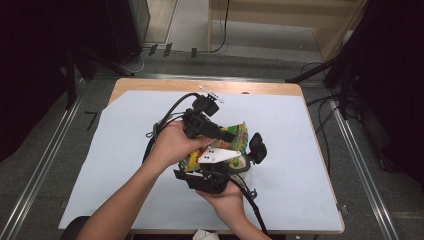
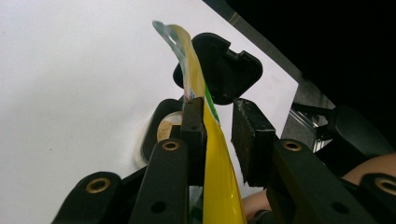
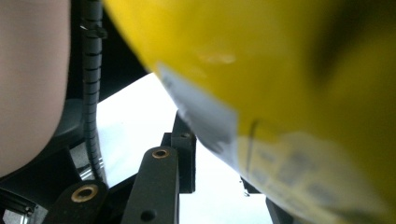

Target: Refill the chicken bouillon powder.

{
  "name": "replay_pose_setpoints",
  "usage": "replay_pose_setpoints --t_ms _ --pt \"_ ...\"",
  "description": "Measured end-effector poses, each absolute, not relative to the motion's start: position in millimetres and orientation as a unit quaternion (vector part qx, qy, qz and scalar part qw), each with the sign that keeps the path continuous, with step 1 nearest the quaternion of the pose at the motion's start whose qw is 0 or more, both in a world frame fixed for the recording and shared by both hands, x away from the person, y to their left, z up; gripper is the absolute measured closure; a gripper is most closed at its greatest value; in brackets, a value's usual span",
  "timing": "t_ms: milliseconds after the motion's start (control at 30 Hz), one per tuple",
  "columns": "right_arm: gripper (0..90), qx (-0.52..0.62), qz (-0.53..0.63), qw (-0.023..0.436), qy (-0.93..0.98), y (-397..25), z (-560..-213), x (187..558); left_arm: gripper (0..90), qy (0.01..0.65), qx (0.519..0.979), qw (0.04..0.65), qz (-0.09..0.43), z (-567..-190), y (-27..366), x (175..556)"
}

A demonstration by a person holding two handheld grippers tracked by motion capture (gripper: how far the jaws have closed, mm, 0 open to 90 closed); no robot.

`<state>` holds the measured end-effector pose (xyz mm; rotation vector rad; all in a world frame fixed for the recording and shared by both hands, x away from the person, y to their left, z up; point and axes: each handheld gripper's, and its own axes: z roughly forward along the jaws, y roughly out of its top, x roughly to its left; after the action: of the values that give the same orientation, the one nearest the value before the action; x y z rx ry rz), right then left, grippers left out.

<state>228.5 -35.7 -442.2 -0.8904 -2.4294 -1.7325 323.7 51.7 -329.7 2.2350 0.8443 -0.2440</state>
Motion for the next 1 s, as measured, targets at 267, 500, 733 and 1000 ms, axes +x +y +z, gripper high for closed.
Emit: replay_pose_setpoints --t_ms 267,500,733,1000 --pt "72.3 -0.284 -0.557 0.015 -0.780 -35.5 -440.3 228.2 74.8 0.331 0.868 0.360 -0.086 -329.9 51.3 323.8" --pt "72.2 -0.283 -0.556 0.015 -0.782 -35.6 -440.4 228.6 74.2 0.332 0.868 0.358 -0.088 -331.1 51.2 325.0" --pt "71.8 -0.282 -0.555 0.014 -0.783 -35.5 -440.4 228.7 74.0 0.332 0.868 0.360 -0.085 -330.6 51.5 324.4" --pt "71.1 -0.281 -0.554 0.016 -0.783 -35.4 -440.3 229.1 73.9 0.331 0.868 0.361 -0.084 -329.8 51.7 324.1"
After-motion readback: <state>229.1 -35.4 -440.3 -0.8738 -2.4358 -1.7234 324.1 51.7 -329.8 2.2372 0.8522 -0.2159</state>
